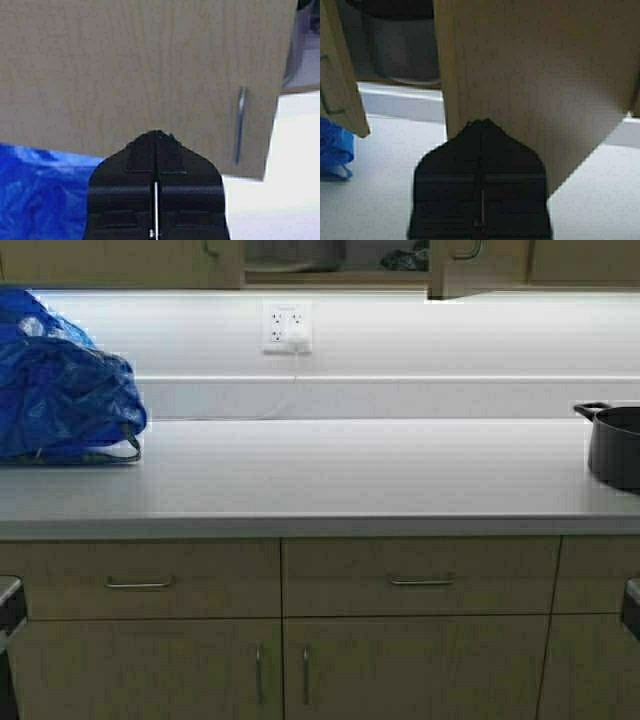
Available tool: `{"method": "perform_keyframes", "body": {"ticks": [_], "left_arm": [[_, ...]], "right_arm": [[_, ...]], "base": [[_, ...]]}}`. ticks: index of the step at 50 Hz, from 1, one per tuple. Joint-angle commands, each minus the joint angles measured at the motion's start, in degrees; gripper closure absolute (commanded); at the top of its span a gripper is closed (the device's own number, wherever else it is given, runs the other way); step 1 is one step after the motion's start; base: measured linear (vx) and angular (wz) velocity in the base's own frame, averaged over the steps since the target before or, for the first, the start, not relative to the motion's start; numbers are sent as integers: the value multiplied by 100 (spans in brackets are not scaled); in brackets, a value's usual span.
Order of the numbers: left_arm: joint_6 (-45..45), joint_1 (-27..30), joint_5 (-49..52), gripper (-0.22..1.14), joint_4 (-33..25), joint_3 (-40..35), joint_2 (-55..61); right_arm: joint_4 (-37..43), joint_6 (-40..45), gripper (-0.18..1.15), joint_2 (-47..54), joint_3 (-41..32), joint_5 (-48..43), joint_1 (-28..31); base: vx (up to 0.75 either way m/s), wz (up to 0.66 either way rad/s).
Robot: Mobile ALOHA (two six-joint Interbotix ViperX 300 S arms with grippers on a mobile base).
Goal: Open the cabinet, put the pot inside, then close it
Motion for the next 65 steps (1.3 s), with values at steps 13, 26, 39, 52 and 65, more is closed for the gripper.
{"method": "perform_keyframes", "body": {"ticks": [13, 26, 39, 52, 65], "left_arm": [[-9, 9, -501, 89, 0, 976, -738], [-18, 9, -501, 89, 0, 1310, -1107], [-114, -79, -554, 89, 0, 1661, -1362], [-123, -79, -563, 89, 0, 1696, -1310], [-158, -79, -554, 89, 0, 1819, -1318]], "right_arm": [[62, -18, 90, 2540, -2830, 747, 220], [35, 0, 90, 2268, -2312, 765, 360], [26, -26, 90, 1266, -923, 668, 650], [26, -35, 90, 773, -167, 694, 756], [26, -35, 90, 712, -105, 686, 773]], "base": [[1, 2], [1, 1], [1, 1], [0, 3], [1, 3]]}}
